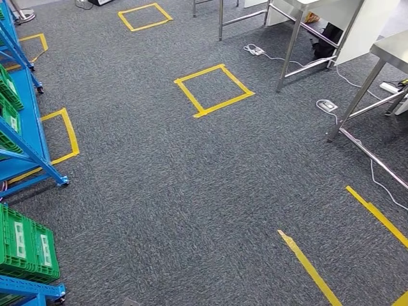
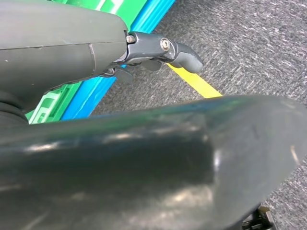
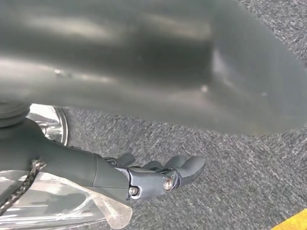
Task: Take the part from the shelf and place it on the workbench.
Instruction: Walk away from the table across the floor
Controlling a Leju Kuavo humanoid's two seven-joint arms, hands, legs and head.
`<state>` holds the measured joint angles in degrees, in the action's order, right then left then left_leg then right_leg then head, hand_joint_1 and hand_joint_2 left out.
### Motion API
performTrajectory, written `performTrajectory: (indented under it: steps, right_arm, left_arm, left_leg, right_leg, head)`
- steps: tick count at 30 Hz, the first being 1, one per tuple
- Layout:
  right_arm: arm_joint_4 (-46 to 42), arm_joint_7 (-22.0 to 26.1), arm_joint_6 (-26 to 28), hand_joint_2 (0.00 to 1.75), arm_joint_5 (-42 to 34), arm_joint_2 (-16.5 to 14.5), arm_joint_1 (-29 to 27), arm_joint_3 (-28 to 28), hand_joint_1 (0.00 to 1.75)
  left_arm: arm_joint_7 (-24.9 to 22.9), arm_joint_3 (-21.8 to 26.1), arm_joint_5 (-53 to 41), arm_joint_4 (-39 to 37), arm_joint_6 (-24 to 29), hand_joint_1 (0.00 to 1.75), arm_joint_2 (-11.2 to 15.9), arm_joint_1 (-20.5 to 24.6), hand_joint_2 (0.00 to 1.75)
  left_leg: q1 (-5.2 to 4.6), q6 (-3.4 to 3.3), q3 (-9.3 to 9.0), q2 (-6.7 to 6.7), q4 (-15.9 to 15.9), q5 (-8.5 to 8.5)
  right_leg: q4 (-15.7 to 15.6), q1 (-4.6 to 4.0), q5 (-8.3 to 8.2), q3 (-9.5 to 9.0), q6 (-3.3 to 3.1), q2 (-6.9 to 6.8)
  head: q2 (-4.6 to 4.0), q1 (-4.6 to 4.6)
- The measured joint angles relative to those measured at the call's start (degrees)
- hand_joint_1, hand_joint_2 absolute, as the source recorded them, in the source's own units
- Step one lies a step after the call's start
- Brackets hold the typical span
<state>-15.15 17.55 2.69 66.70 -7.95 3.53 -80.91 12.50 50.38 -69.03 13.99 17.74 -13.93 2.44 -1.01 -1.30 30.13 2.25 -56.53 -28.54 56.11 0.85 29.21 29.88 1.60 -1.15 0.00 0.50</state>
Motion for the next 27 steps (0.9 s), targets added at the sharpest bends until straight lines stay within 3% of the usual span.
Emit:
performTrajectory:
  steps: [2,4,7,9,11,12,13,15,16,18,19,21,23,24,25,27]
  right_arm:
    - [0.0,-0.1,0.2,0.0,0.2,0.0,0.0,0.3,0.0]
    - [0.0,-0.1,0.3,0.0,0.4,0.0,0.0,0.6,0.0]
    - [0.0,-0.2,0.3,0.0,0.5,0.1,-0.1,0.8,0.0]
    - [0.1,-0.2,0.3,0.0,0.6,0.1,-0.3,0.8,0.0]
    - [0.1,-0.2,0.4,0.0,0.5,0.1,-0.4,1.0,0.0]
    - [0.1,-0.2,0.3,0.0,0.5,0.2,-0.4,1.1,0.0]
    - [0.2,-0.2,0.3,0.0,0.5,0.1,-0.4,1.1,0.0]
    - [0.3,-0.2,0.2,0.0,0.4,0.0,-0.4,1.2,0.0]
    - [0.3,-0.2,0.1,0.0,0.4,0.0,-0.4,1.2,0.0]
    - [0.3,-0.2,0.2,0.0,0.4,0.0,-0.5,1.3,0.0]
    - [0.3,-0.2,0.2,0.0,0.4,0.0,-0.5,1.3,0.0]
    - [0.3,-0.2,0.2,0.0,0.4,0.0,-0.5,1.3,0.0]
    - [0.4,-0.2,0.2,0.0,0.4,0.0,-0.6,1.3,0.0]
    - [0.4,-0.2,0.2,0.0,0.4,0.0,-0.5,1.4,0.0]
    - [0.4,-0.2,0.2,0.0,0.4,0.0,-0.5,1.4,0.0]
    - [0.4,-0.2,0.2,0.0,0.4,0.0,-0.4,1.5,0.0]
  left_arm:
    - [0.0,0.0,-0.1,0.0,0.1,0.0,0.0,0.0,0.0]
    - [0.0,0.0,-0.2,0.0,0.2,0.0,-0.1,0.0,0.0]
    - [0.0,0.0,-0.2,0.0,0.2,0.0,-0.1,-0.1,0.0]
    - [0.0,0.0,-0.2,0.0,0.2,0.0,-0.1,-0.2,0.0]
    - [-0.1,0.0,-0.2,0.0,0.2,0.0,-0.1,-0.2,0.0]
    - [-0.1,0.0,-0.2,0.0,0.2,0.0,-0.1,-0.2,0.0]
    - [-0.1,0.0,-0.2,0.0,0.2,0.0,-0.1,-0.2,0.0]
    - [-0.1,0.0,-0.3,0.0,0.3,0.0,0.0,-0.1,0.0]
    - [-0.1,0.0,-0.3,0.0,0.3,0.0,0.0,-0.2,0.0]
    - [-0.1,0.0,-0.3,0.0,0.4,0.0,0.0,-0.3,0.0]
    - [-0.1,0.0,-0.3,0.0,0.4,0.0,0.0,-0.3,0.0]
    - [-0.1,0.0,-0.3,0.0,0.4,0.0,0.0,-0.2,0.0]
    - [-0.1,0.0,-0.3,0.0,0.4,0.0,0.0,-0.2,0.0]
    - [-0.1,0.0,-0.3,0.0,0.4,0.0,0.0,-0.3,0.0]
    - [-0.1,0.0,-0.3,0.0,0.4,0.0,0.0,-0.3,0.0]
    - [-0.1,0.0,-0.3,0.0,0.4,0.0,0.1,-0.3,0.0]
  left_leg:
    - [0.0,-0.8,-0.42,-0.13,1.2,0.66]
    - [0.4,-1.35,-1.26,-0.38,3.4,1.88]
    - [0.68,-1.45,-1.31,-0.98,4.1,2.43]
    - [0.83,-1.1,-1.11,-1.65,3.8,2.35]
    - [1.34,-0.21,-0.79,-2.64,2.8,1.94]
    - [1.58,0.4,-0.5,-3.15,2.1,1.6]
    - [1.74,1.01,-0.1,-3.68,1.1,1.19]
    - [1.73,1.82,0.49,-4.37,0.0,0.77]
    - [1.73,2.03,0.69,-4.66,-0.3,0.73]
    - [1.88,2.42,1.1,-4.65,-1.0,0.22]
    - [1.94,2.59,1.83,-4.28,-2.5,-0.85]
    - [1.95,2.68,4.79,-3.23,-9.0,-4.51]
    - [1.8,2.34,8.25,-2.89,-16.4,-7.48]
    - [1.61,1.94,9.02,-2.87,-18.1,-7.61]
    - [1.32,1.41,8.85,-2.84,-17.7,-6.75]
    - [0.12,-0.13,5.61,-1.69,-10.8,-2.76]
  right_leg:
    - [-0.7,0.08,-0.29,-0.27,0.61,-0.11]
    - [1.0,-0.16,1.28,0.58,0.86,0.37]
    - [11.4,0.05,6.46,5.44,1.35,1.07]
    - [14.4,0.51,6.71,6.84,1.85,1.07]
    - [8.6,1.18,3.14,3.77,2.6,1.38]
    - [5.1,1.33,2.04,1.88,3.02,2.14]
    - [2.2,1.44,1.27,0.31,2.99,2.74]
    - [1.3,1.19,1.91,-0.51,1.91,3.34]
    - [1.5,1.14,1.88,-0.52,1.1,2.94]
    - [2.0,1.05,1.87,-0.46,0.24,2.21]
    - [2.1,1.0,1.81,-0.37,-0.04,1.83]
    - [2.1,0.68,1.78,-0.27,-0.41,0.95]
    - [2.1,0.14,1.9,-0.25,-0.64,-0.14]
    - [2.1,-0.16,2.0,-0.29,-0.8,-0.69]
    - [2.1,-0.43,2.1,-0.37,-0.96,-1.2]
    - [2.0,-0.79,2.34,-0.67,-1.3,-2.21]
  head:
    - [0.0,-0.05]
    - [0.0,0.0]
    - [0.0,0.23]
    - [0.0,0.22]
    - [0.0,0.24]
    - [0.0,0.26]
    - [0.0,0.39]
    - [0.0,0.41]
    - [0.0,0.43]
    - [0.0,0.26]
    - [0.0,0.15]
    - [0.0,-0.09]
    - [0.0,-0.15]
    - [0.0,-0.14]
    - [0.0,-0.13]
    - [0.0,-0.11]
